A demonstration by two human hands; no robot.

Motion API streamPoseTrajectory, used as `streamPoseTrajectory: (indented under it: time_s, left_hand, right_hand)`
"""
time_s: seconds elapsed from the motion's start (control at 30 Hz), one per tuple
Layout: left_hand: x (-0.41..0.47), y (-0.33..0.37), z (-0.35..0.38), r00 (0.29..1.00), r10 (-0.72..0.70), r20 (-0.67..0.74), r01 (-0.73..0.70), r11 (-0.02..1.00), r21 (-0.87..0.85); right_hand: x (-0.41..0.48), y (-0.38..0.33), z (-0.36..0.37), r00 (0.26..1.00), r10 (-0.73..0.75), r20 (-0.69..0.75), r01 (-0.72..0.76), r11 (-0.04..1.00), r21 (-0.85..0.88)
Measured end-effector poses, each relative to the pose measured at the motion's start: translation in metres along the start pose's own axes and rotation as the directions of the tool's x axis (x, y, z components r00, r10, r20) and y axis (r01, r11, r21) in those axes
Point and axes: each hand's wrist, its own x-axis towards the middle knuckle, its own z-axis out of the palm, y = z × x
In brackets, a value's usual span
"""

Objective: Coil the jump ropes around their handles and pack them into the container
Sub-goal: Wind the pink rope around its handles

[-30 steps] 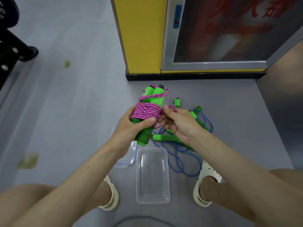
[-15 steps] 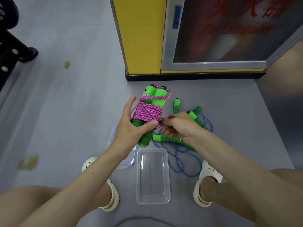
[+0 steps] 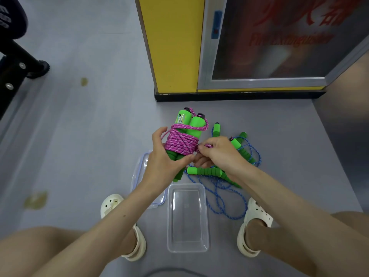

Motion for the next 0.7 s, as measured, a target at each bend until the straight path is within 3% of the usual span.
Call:
streamPoseTrajectory:
  time_s: [0.2, 0.33, 0.53, 0.7]
  left_hand:
    - [0.000, -0.002, 0.003, 0.998, 0.040, -0.042, -0.033, 0.987, 0.154]
    - [0.004, -0.001, 0.001, 0.997, 0.023, -0.067, -0.011, 0.986, 0.168]
    - [-0.003, 0.000, 0.000, 0.997, 0.060, -0.058, -0.045, 0.973, 0.227]
    - [-0.006, 0.003, 0.006, 0.994, 0.090, -0.060, -0.061, 0.924, 0.378]
  right_hand:
    - [0.001, -0.001, 0.004, 0.970, -0.148, -0.193, 0.124, 0.984, -0.130]
    - [0.000, -0.001, 0.010, 0.938, -0.264, -0.223, 0.222, 0.955, -0.196]
    - [-0.001, 0.001, 0.012, 0.964, -0.164, -0.209, 0.175, 0.984, 0.035]
    - [-0.002, 0.005, 0.017, 0.930, -0.299, -0.213, 0.244, 0.938, -0.247]
